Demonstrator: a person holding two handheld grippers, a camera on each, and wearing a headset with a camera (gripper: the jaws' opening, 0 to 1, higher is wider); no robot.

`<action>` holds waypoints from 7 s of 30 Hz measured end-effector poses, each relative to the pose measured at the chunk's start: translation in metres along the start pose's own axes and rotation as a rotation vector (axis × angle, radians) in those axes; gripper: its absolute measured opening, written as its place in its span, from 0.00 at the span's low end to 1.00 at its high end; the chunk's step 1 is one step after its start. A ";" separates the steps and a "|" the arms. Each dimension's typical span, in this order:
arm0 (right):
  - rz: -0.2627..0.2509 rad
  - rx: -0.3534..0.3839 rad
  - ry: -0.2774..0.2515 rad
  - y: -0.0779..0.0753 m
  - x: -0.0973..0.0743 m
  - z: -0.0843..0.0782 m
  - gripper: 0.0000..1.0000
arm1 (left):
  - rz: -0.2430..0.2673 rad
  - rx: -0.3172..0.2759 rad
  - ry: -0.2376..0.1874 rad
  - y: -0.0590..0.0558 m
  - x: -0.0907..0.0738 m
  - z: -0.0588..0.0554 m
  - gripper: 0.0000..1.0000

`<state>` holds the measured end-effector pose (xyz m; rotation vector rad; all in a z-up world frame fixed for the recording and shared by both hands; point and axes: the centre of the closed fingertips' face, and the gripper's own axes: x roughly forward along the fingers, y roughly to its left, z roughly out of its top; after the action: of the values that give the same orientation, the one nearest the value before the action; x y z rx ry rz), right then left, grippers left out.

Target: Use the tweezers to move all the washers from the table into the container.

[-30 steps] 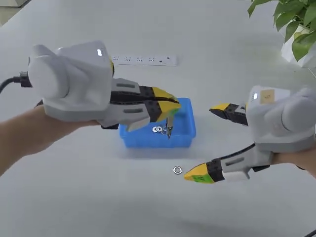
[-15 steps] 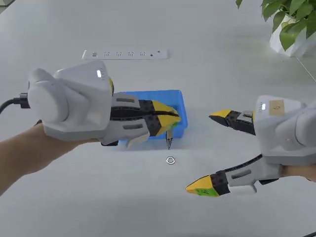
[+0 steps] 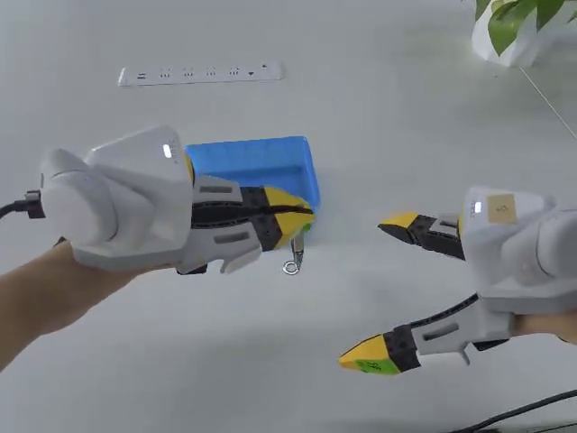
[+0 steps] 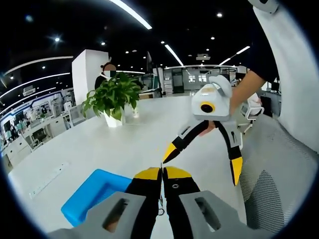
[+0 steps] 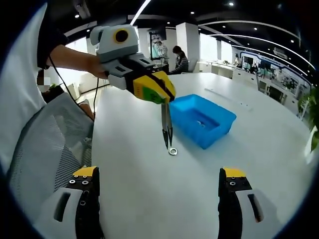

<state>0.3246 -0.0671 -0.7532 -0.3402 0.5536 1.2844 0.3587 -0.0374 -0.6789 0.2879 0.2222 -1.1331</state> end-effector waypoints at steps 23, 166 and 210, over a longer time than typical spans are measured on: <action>0.056 0.045 -0.008 0.010 0.014 -0.005 0.98 | -0.032 0.047 0.019 -0.002 0.007 -0.019 0.05; 0.062 -0.268 -0.099 -0.081 0.088 0.148 0.10 | 0.321 -0.409 0.197 0.005 -0.126 -0.099 0.99; 0.102 -0.221 -0.026 -0.091 0.134 0.105 0.10 | 0.330 -0.335 0.213 0.047 -0.122 -0.086 0.92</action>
<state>0.4568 0.0730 -0.7485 -0.4836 0.4116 1.4505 0.3493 0.1149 -0.7158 0.1393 0.5276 -0.7233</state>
